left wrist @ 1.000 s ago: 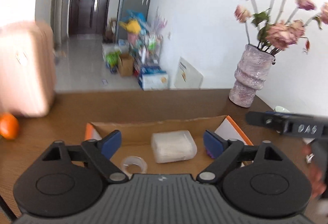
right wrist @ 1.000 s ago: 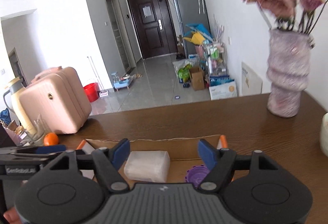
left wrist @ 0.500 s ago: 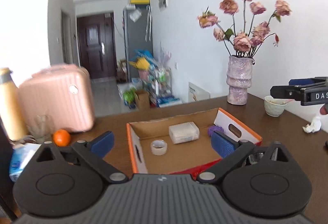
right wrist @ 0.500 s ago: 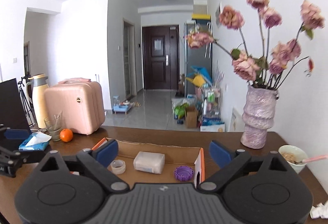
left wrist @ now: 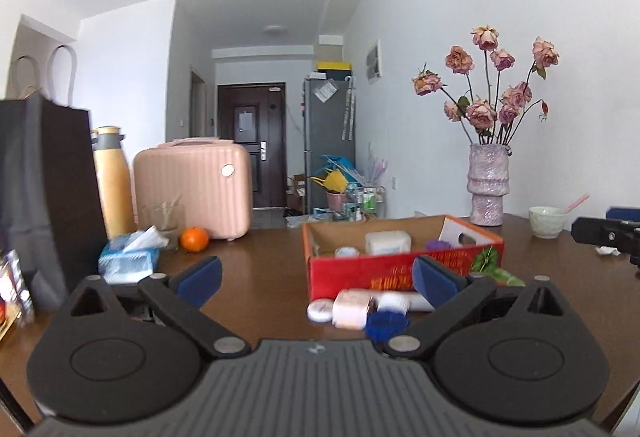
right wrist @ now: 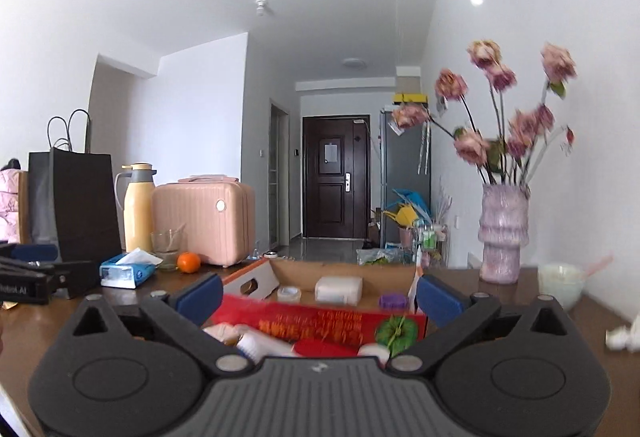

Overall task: Organize rigid objects
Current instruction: 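Withdraw both tools from the box toward the remaining items, then grasp the blue screw cap with the right tool while the left tool grasps the cream square container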

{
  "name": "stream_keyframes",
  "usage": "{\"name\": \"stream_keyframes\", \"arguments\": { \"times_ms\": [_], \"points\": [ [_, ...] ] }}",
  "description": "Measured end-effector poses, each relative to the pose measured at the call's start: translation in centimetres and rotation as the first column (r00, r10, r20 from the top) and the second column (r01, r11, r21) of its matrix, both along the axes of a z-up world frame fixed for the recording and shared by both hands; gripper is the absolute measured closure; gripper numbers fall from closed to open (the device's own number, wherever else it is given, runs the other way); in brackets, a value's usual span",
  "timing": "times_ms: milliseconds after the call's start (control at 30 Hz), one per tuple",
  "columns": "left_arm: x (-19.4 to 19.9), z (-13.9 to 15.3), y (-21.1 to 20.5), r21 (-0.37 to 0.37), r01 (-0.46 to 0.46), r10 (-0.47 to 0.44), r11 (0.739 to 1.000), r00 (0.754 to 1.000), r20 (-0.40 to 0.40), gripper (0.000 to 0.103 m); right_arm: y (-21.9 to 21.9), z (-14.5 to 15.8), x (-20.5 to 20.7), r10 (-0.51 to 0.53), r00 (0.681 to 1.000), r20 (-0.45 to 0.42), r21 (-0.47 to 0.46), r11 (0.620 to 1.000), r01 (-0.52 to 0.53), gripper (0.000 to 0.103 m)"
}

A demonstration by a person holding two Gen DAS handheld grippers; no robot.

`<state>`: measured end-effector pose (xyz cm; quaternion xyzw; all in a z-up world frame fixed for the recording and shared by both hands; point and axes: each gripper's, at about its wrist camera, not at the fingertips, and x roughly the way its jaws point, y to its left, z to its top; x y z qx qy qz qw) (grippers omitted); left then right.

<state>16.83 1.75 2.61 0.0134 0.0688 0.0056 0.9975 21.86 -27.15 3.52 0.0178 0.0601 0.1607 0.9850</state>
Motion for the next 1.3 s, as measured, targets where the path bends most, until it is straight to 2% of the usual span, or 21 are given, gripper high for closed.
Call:
{"name": "stream_keyframes", "arguments": {
  "times_ms": [67, 167, 267, 333, 400, 467, 567, 800, 933, 1033, 1167, 1300],
  "points": [
    [-1.6, -2.1, 0.1, -0.002, -0.022, 0.022, 1.000, 0.999, -0.030, 0.000, 0.0, -2.3, -1.6, -0.001, 0.999, -0.054, 0.020, 1.000, 0.002, 0.000],
    [-3.2, -4.4, 0.0, 0.010, 0.001, 0.000, 1.000, 0.996, -0.093, 0.000, 0.5, -5.5, -4.4, -0.005, 0.996, -0.093, -0.013, 1.000, 0.004, 0.000],
    [-3.9, -5.4, -0.6, 0.074, 0.024, -0.013, 0.997, 0.990, -0.142, 0.000, 1.7, -7.5, -6.1, 0.013, 0.987, -0.162, -0.063, 0.998, -0.024, 0.000],
    [-3.9, -5.6, -0.8, 0.085, 0.037, -0.025, 0.996, 0.989, -0.142, 0.000, 2.5, -7.9, -6.8, 0.038, 0.986, -0.163, -0.112, 0.992, -0.057, 0.000],
    [-3.6, -5.5, -0.6, 0.058, 0.022, -0.014, 0.998, 0.990, -0.142, 0.000, 3.0, -8.0, -7.2, 0.045, 0.989, -0.143, -0.145, 0.987, -0.066, 0.000],
    [-3.2, -5.4, -0.2, 0.008, 0.026, -0.024, 1.000, 0.988, -0.149, 0.000, 2.9, -7.8, -7.1, 0.032, 0.989, -0.144, -0.128, 0.990, -0.050, 0.000],
    [-2.0, -5.6, -0.2, -0.023, 0.036, -0.040, 0.999, 0.980, -0.194, 0.000, 2.3, -7.7, -6.3, 0.014, 0.988, -0.152, -0.099, 0.995, -0.029, 0.000],
    [0.1, -5.9, -0.8, -0.007, 0.039, -0.040, 0.999, 0.975, -0.219, 0.000, 0.8, -7.7, -4.9, -0.073, 0.988, -0.139, -0.077, 0.995, 0.063, 0.000],
    [2.2, -5.9, -0.8, -0.001, 0.017, -0.017, 1.000, 0.962, -0.272, 0.000, 0.5, -7.7, -3.4, -0.099, 0.979, -0.176, -0.070, 0.994, 0.088, 0.000],
    [4.0, -5.6, -0.1, -0.032, 0.015, -0.024, 0.999, 0.954, -0.300, 0.000, 0.5, -7.6, -1.9, -0.081, 0.973, -0.218, -0.052, 0.996, 0.071, 0.000],
    [6.6, -4.7, 1.4, -0.049, 0.019, -0.034, 0.999, 0.947, -0.320, 0.000, 1.6, -7.2, 0.9, -0.005, 0.952, -0.305, -0.025, 1.000, -0.002, 0.006],
    [8.9, -3.9, 3.0, -0.023, 0.014, -0.021, 1.000, 0.950, -0.310, 0.000, 5.6, -6.6, 4.3, 0.061, 0.943, -0.326, -0.087, 0.992, -0.094, 0.010]
  ]
}}
